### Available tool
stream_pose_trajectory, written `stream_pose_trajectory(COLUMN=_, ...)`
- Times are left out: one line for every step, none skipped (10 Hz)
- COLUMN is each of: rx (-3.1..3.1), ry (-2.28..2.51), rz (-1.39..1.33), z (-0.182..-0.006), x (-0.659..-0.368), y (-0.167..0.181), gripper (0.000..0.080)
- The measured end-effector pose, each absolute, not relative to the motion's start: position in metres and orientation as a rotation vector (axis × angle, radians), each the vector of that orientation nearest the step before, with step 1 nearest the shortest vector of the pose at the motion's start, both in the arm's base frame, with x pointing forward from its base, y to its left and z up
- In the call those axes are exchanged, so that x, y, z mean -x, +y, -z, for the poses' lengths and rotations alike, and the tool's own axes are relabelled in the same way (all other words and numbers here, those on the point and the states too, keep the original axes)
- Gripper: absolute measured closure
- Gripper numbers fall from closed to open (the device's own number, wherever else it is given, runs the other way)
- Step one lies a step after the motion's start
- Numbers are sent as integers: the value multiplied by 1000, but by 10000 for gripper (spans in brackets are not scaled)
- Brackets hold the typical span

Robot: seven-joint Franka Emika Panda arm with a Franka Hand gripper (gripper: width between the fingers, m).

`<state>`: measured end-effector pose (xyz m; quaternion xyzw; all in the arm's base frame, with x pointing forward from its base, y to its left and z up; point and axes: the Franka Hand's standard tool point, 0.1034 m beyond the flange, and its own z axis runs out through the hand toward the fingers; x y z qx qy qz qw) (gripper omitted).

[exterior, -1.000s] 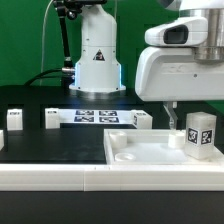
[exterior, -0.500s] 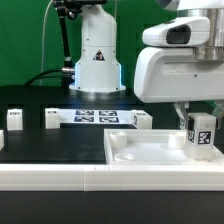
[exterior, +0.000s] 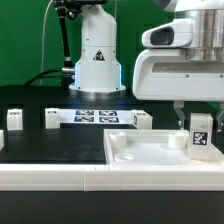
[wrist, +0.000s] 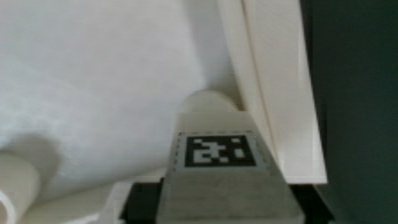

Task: Assemble one leg

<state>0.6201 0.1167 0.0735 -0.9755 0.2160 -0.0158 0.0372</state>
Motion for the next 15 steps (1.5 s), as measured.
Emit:
stream_pose_trajectory(rx=2934, ry=844, rz=49, z=-73, x=-621, y=115, gripper=510)
stream_pose_trajectory(rx=2872, ry=1033, rz=50, z=-73, x=-620, y=118, gripper=509)
stream_pose_trajectory(rx=2807, ry=1200, rz=42, z=-73, x=-620, y=120, gripper=509)
stream_pose_trajectory(rx=2730, ry=1372, rz=25, z=-72, x=-620, y=120, gripper=509)
stream_pose_trajectory(rx=2662, ry=1489, rz=16, z=-72, x=-620, y=120, gripper=509)
stream_pose_trajectory(rx=2621, ry=1558, rz=12, z=-72, x=-621, y=120, gripper=509)
stream_pose_trajectory(rx=2621, ry=1558, rz=13, z=-72, x=-621, y=120, gripper=509)
stream_pose_trajectory(rx=2648, ry=1513, rz=15, z=-72, x=-621, y=120, gripper=509)
stream_pose_trajectory(rx=2655, ry=1497, rz=18, z=-72, x=-621, y=120, gripper=329)
stream_pose_trajectory(rx=2690, ry=1433, rz=26, z=-72, x=-621, y=120, gripper=212)
stream_pose_trajectory(rx=2761, ry=1295, rz=33, z=-72, x=-620, y=122, gripper=212)
stream_pose_trajectory(rx=2821, ry=1157, rz=38, z=-72, x=-619, y=127, gripper=163)
stream_pose_trajectory(rx=2886, ry=987, rz=45, z=-72, x=-620, y=126, gripper=154)
stream_pose_trajectory(rx=2944, ry=818, rz=51, z=-73, x=-620, y=127, gripper=154)
stream_pose_trajectory(rx=2995, ry=638, rz=64, z=-75, x=-623, y=128, gripper=151)
